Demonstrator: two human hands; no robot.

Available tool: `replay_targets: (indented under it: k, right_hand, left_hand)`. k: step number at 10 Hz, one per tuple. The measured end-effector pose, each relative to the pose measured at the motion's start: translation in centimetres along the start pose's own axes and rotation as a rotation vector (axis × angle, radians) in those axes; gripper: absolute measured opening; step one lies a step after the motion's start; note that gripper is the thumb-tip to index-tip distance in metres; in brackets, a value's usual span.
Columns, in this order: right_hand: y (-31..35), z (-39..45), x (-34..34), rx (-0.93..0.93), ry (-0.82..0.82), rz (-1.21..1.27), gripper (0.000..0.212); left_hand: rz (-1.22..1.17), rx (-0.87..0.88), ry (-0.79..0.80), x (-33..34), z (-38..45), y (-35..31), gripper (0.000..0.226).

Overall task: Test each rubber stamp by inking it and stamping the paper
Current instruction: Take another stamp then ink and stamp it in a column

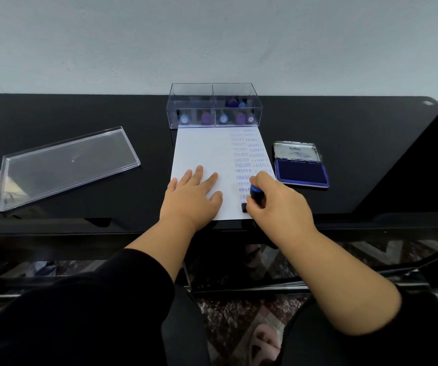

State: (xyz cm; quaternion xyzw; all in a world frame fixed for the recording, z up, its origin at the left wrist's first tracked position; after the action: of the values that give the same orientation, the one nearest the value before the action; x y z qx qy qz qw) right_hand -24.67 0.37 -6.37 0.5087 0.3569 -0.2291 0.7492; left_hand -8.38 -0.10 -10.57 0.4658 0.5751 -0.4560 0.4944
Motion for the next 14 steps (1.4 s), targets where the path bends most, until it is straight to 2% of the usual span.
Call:
replay_targets:
  k: [3, 5, 6, 14]
  right_hand:
    - [-0.3, -0.3, 0.0, -0.004, -0.006, 0.051, 0.021]
    - [-2.1, 0.1, -2.4, 0.107, -0.195, 0.272, 0.021]
    - [-3.2, 0.4, -3.2, 0.151, -0.235, 0.322, 0.024]
    - [-4.6, 1.0, -4.0, 0.189, -0.271, 0.365, 0.026]
  left_hand:
    - [-0.011, -0.008, 0.000, 0.1, -0.1, 0.0, 0.053]
    - [-0.015, -0.005, -0.002, 0.1, -0.2, 0.0, 0.052]
    - [-0.010, -0.009, 0.001, 0.0, -0.1, 0.1, 0.052]
    - [-0.027, -0.012, -0.011, 0.1, -0.1, 0.1, 0.051]
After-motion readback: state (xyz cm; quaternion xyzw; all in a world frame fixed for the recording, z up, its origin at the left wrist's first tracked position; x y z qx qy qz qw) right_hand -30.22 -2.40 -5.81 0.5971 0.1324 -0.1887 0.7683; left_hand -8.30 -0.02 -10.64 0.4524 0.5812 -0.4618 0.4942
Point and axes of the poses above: each hand's wrist, its own z-axis towards the middle knuckle, its own x-axis out of the palm, y = z × x, the point moved 4 cm from there along z, towards the middle knuckle, and after that the axes turned 10 degrees about z, right-handed, at the moved point
